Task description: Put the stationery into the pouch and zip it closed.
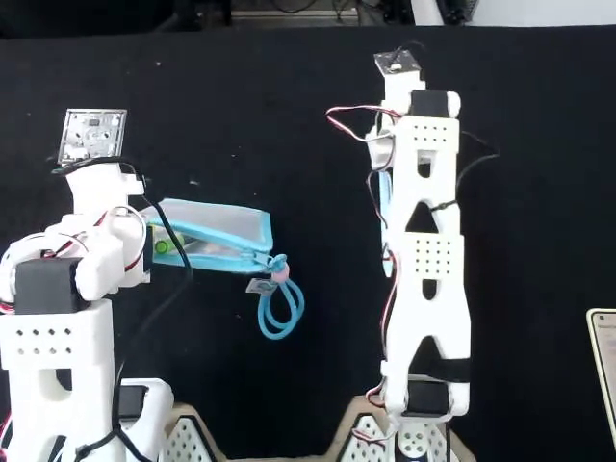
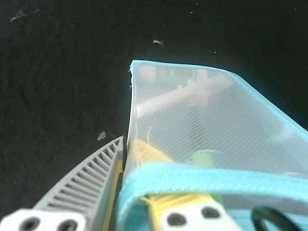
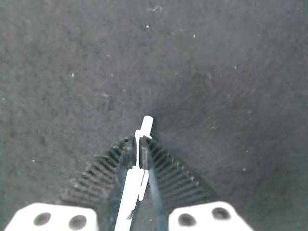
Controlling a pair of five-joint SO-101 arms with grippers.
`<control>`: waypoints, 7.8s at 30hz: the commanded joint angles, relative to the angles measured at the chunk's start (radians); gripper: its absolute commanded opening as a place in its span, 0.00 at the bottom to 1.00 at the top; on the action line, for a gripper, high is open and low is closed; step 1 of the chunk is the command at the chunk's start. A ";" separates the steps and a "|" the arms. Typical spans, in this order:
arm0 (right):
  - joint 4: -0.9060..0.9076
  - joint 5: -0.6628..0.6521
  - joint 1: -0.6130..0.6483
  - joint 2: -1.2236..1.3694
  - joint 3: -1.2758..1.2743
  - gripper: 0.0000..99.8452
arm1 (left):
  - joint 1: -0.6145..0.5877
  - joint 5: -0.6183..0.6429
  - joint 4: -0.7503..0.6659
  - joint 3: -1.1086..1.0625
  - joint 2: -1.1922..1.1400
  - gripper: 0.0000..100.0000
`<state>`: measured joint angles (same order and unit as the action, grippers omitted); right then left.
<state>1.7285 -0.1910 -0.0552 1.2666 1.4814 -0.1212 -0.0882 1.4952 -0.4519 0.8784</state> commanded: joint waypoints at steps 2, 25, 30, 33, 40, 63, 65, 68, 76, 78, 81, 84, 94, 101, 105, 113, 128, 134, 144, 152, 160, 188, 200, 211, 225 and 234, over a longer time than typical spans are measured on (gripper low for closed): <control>0.040 -0.009 -0.006 -0.050 0.039 0.01 | -0.004 0.005 -0.021 0.012 0.015 0.03; 0.020 -0.018 0.032 -0.074 -0.165 0.06 | -0.004 0.005 -0.021 0.012 0.015 0.03; 0.034 -0.011 0.051 -0.071 -0.170 0.06 | -0.004 0.005 -0.021 0.012 0.015 0.03; 0.035 -0.009 0.063 -0.070 -0.171 0.10 | -0.004 0.005 -0.021 0.012 0.015 0.03; 0.034 -0.017 0.081 -0.067 -0.214 0.19 | -0.004 0.005 -0.021 0.012 0.015 0.03; 0.037 -0.009 0.146 -0.645 -0.639 0.01 | -0.004 0.005 -0.021 0.012 0.015 0.03; 0.031 -0.009 0.176 -0.785 -0.777 0.01 | -0.004 0.005 -0.021 0.012 0.015 0.03; -0.003 -0.009 0.218 -0.995 -0.963 0.01 | -0.004 0.005 -0.021 0.012 0.015 0.03; -0.160 -0.009 0.321 -1.564 -1.400 0.01 | -0.004 0.005 -0.021 0.010 0.015 0.03; -0.209 -0.005 0.359 -1.693 -1.495 0.01 | -0.004 0.005 -0.021 0.010 0.015 0.03; -0.284 0.049 0.414 -1.886 -1.621 0.01 | -0.004 0.005 -0.020 0.010 0.015 0.03; -0.361 0.086 0.462 -2.083 -1.724 0.01 | -0.004 0.005 -0.020 0.010 0.015 0.03; -0.701 0.242 0.608 -2.658 -2.080 0.01 | -0.004 0.008 -0.020 0.010 0.015 0.03; -0.977 0.242 0.809 -2.867 -2.244 0.01 | -0.004 0.008 -0.018 0.010 0.015 0.03; -1.077 0.242 0.913 -2.901 -2.287 0.01 | -0.004 0.009 -0.018 0.010 0.015 0.03; -1.401 0.180 0.968 -2.901 -2.526 0.01 | -0.004 0.009 -0.017 0.010 0.015 0.03; -1.676 0.025 0.970 -2.908 -2.714 0.01 | -0.004 0.006 -0.015 0.010 0.015 0.03; -1.676 0.025 0.970 -2.896 -2.635 0.01 | -0.004 0.006 -0.015 0.010 0.015 0.03; -1.768 0.020 0.970 -2.704 -2.655 0.01 | -0.004 0.006 -0.015 0.010 0.015 0.03; -1.768 0.018 0.968 -2.654 -2.787 0.01 | -0.005 0.009 -0.014 0.010 0.015 0.03; -1.768 0.026 0.985 -2.878 -3.071 0.01 | -0.005 0.009 -0.015 0.010 0.015 0.03; -1.203 0.140 0.941 -2.924 -2.703 0.04 | -0.004 0.006 -0.015 0.012 0.015 0.03; -0.684 0.138 0.647 -2.674 -2.342 0.16 | -0.005 0.006 -0.015 0.010 0.015 0.03; -0.605 -0.051 0.830 -2.803 -2.580 0.16 | -0.108 0.003 -0.091 -0.002 0.015 0.03; -0.937 0.080 0.850 -2.809 -2.826 0.25 | -0.162 0.009 -0.170 -0.054 0.015 0.03; -1.088 0.072 0.845 -2.798 -2.841 0.24 | -0.064 -0.057 -0.167 -0.091 0.015 0.03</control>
<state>0.6912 -0.1220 0.7871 -1.5290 -1.3602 -0.2332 -0.1020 1.3433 -0.5409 0.8861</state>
